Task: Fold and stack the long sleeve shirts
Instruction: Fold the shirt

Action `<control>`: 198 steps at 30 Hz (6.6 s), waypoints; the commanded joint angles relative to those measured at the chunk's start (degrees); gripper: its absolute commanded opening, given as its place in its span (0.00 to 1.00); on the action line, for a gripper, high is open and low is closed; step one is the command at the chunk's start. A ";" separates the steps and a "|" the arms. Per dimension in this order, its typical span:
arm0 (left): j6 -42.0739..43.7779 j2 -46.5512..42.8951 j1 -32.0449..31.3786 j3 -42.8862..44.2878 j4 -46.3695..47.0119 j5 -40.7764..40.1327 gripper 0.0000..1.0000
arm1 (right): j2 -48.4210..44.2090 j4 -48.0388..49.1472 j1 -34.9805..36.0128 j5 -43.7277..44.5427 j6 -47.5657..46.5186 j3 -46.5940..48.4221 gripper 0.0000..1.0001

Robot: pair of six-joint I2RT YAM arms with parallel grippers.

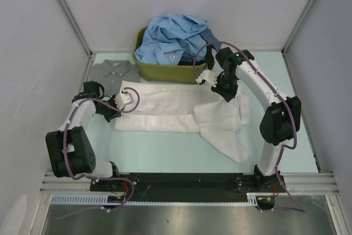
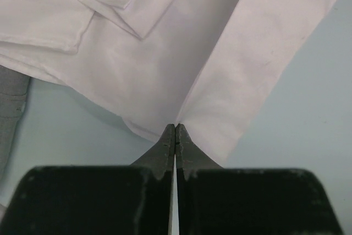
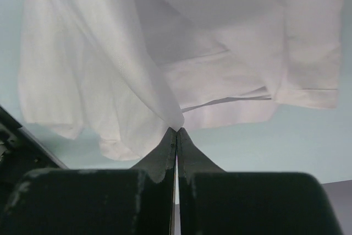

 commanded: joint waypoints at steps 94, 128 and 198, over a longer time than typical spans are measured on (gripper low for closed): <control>-29.11 -21.09 -8.34 -11.24 18.28 -3.80 0.88 | -25.00 21.35 23.63 3.33 19.60 -41.05 0.00; -29.11 -5.69 -15.37 1.17 13.45 4.47 0.86 | -35.21 22.26 -11.23 -21.48 -25.14 -47.75 0.85; -25.77 -12.28 -15.37 -0.24 8.88 1.12 0.85 | -13.68 27.51 2.34 -12.93 -16.28 -40.17 0.00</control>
